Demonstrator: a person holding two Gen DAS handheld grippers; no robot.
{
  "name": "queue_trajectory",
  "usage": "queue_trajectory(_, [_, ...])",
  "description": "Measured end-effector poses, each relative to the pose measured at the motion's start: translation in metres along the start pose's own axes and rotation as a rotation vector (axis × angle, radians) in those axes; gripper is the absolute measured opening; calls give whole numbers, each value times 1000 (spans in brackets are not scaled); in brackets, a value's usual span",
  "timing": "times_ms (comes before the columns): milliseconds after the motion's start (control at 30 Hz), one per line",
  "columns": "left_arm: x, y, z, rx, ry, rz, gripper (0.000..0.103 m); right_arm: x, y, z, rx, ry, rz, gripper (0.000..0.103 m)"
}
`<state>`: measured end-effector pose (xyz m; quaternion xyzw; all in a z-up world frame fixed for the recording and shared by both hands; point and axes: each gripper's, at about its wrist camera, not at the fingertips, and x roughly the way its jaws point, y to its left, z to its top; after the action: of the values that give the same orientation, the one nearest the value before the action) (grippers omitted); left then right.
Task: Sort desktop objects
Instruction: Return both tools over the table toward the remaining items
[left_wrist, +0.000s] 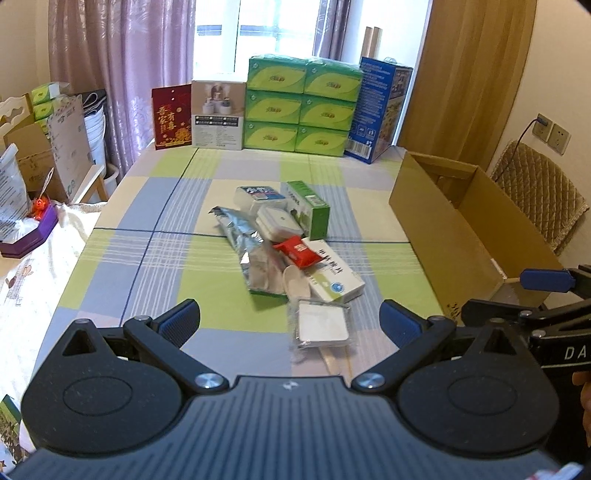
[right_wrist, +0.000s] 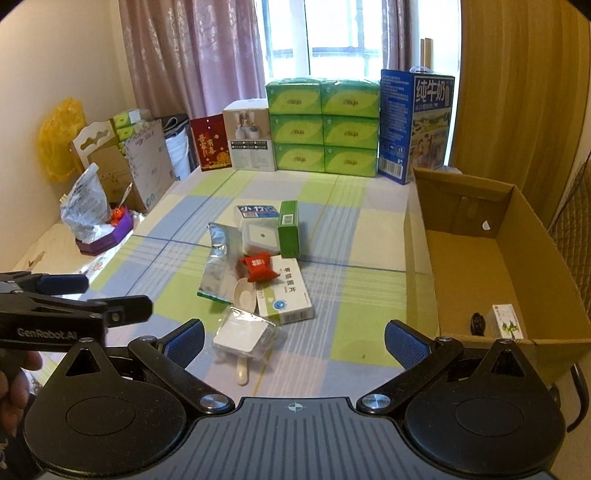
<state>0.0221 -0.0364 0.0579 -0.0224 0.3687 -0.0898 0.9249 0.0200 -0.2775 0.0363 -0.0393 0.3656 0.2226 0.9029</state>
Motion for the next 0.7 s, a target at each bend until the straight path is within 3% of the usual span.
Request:
queue_trajectory(333, [24,23,-23,2,56,37,101,30,-7,-29,22,18,10,101])
queue_trajectory(633, [56,25,-31,39,78,-40,101,63,-19,-37,48,43,16,100])
queue_trajectory(700, [65,23,-34,51,91,-47,101,71,-22,-40,51,59,16,96])
